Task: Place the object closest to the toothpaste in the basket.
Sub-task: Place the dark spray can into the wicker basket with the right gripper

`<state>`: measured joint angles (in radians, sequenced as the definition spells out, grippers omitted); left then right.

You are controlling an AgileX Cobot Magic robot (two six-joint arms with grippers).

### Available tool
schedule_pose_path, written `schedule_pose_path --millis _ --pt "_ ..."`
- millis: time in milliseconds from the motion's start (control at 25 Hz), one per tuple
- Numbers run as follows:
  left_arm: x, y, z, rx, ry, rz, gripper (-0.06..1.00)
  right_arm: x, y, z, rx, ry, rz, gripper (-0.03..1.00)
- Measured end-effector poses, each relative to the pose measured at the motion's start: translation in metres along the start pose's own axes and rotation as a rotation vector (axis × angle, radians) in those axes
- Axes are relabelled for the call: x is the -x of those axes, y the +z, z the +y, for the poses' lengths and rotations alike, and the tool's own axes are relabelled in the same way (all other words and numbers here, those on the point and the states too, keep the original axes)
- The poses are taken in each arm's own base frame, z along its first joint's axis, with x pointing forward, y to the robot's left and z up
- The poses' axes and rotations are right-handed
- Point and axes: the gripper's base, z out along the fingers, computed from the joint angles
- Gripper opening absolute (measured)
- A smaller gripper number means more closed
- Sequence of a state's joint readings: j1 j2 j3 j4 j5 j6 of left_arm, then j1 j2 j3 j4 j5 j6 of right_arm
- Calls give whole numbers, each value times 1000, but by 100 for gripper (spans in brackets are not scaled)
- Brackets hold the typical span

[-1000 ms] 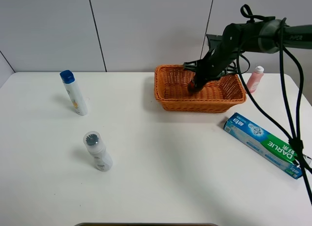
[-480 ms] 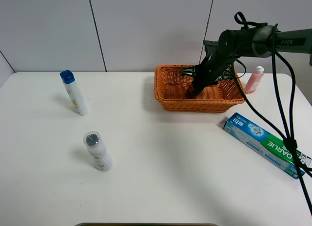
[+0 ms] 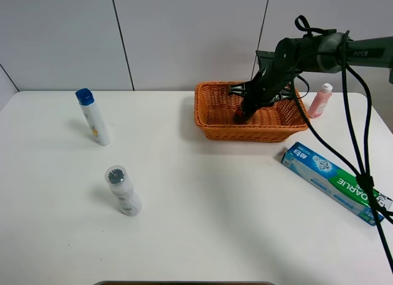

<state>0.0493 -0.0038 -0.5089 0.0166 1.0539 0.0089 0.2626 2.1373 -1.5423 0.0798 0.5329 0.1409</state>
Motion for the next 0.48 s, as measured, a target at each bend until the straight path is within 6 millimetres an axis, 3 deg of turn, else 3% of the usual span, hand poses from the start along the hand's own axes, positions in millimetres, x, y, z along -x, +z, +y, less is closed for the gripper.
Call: schedule_pose_path --millis 320,480 --pt "0 0 0 0 0 0 94 0 0 0 2 2 -4 36" --pt "0 0 0 0 0 0 94 1 0 0 1 -11 -11 79"
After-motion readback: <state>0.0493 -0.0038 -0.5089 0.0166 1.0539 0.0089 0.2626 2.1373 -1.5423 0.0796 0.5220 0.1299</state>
